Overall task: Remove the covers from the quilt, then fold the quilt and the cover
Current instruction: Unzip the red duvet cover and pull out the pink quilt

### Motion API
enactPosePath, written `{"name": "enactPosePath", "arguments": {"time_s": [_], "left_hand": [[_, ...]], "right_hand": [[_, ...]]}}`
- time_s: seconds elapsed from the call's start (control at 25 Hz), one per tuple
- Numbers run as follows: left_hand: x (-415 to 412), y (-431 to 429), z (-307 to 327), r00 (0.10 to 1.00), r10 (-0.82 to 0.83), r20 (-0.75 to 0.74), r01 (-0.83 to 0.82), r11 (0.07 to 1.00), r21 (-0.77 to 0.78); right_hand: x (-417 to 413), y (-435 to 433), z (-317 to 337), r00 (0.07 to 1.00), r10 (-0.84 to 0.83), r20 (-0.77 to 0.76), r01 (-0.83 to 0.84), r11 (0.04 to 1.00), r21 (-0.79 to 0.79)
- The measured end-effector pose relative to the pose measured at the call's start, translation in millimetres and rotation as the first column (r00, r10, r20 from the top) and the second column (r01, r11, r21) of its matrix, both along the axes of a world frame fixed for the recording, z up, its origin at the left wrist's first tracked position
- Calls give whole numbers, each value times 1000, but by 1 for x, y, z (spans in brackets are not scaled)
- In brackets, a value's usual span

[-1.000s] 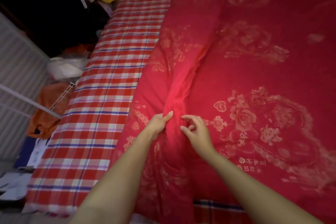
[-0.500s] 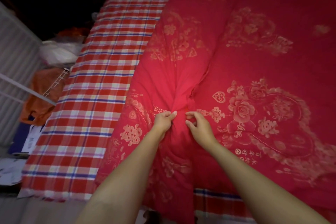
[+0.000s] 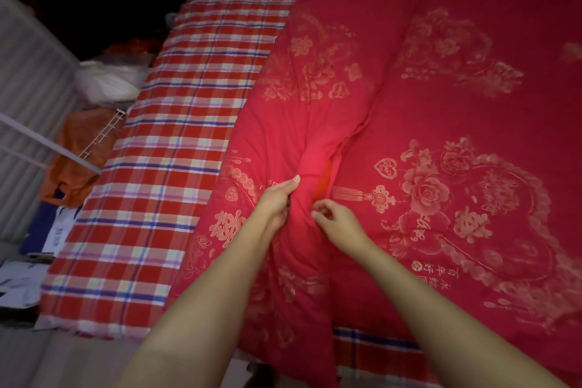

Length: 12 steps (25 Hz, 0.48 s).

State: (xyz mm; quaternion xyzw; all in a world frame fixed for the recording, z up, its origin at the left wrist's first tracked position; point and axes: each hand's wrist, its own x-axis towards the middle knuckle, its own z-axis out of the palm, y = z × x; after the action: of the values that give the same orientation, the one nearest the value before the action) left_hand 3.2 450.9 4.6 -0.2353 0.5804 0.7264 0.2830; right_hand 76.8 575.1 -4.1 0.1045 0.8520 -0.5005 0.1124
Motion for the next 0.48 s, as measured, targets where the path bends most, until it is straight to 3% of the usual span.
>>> {"name": "enactPosePath", "arguments": {"time_s": [0.12,0.24,0.36,0.48], "left_hand": [[-2,-6,7,1000,-22,-1,22,1000,11],[2,-12,7,999,-20,37,21,1000,-8],[5,-8,14,999,-35,34,36,998,-51],[10,-2,30,983,-184,-6,184,983,-10]], "right_hand": [[4,-16,1,988,-154,32,158,962,-223],[3,-19,8,990,-107,92,123,975,-187],[-5,-8,25,995,41,90,-38,999,-37],[-16,7,32,982,6,187,29,982,-184]]}}
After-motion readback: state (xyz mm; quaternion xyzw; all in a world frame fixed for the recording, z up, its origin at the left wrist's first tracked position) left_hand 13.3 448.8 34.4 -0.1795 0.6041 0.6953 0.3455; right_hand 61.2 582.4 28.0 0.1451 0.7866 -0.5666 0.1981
